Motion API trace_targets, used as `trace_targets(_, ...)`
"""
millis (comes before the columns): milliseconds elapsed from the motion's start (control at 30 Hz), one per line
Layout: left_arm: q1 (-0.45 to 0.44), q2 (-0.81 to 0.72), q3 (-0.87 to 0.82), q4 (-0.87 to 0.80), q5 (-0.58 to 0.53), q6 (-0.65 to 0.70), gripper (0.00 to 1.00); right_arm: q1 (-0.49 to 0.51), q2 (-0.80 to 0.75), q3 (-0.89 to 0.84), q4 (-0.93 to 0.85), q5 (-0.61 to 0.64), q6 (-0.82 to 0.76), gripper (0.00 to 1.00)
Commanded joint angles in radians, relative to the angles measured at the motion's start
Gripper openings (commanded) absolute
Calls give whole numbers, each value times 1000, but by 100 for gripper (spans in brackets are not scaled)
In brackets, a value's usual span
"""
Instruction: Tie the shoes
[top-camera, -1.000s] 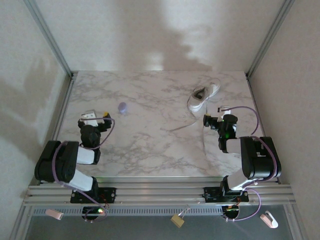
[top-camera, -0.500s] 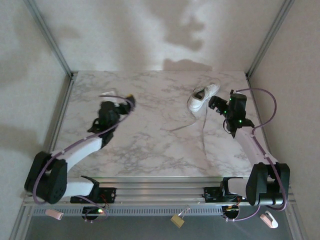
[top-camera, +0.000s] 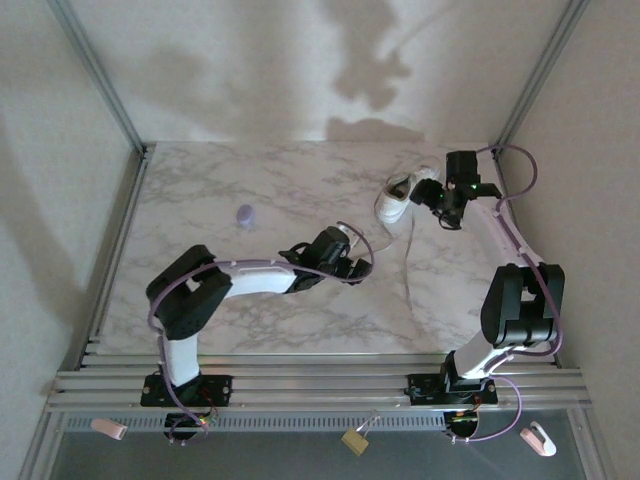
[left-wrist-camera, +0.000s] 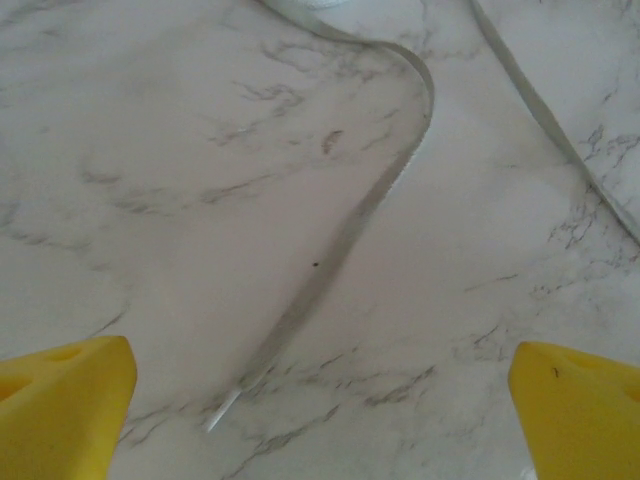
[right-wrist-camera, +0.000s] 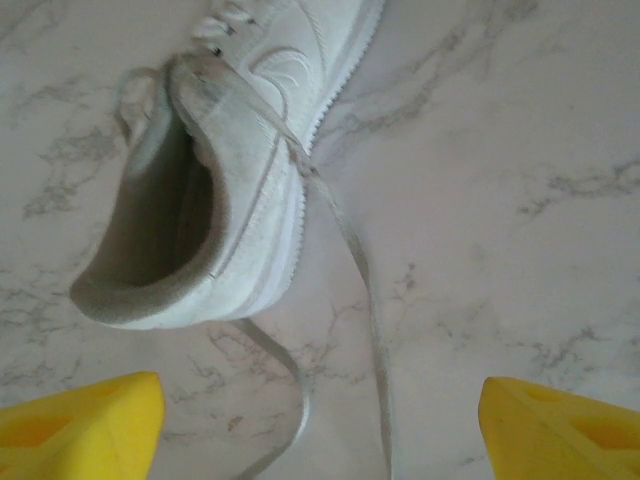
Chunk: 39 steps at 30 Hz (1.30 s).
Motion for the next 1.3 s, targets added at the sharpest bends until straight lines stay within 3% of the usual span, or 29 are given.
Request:
trace_targets(0, -1, 63, 100, -112, 20, 71, 92, 3, -15, 20, -84, 33, 14, 82)
trace_targets(267, 13, 181, 234, -252, 45, 135, 92, 0, -52, -4, -116, 44, -9, 83)
trace_targets(533, 30, 245, 293, -300, 97, 145, 73, 1, -80, -14, -139, 49, -12, 83)
trace_targets(633, 33, 262, 299, -309, 92, 147, 57, 1, -80, -13, -148, 57, -11, 83)
trace_targets(867, 80, 191, 240, -265, 107, 89, 0, 20, -75, -17, -106, 69, 32, 79)
trace_targets(1067, 157, -49, 57, -110, 113, -46, 0, 83, 68, 106, -119, 148, 89, 72)
trace_targets(1267, 202, -161, -36, -72, 73, -95, 0, 92, 264, 270, -143, 175, 121, 68)
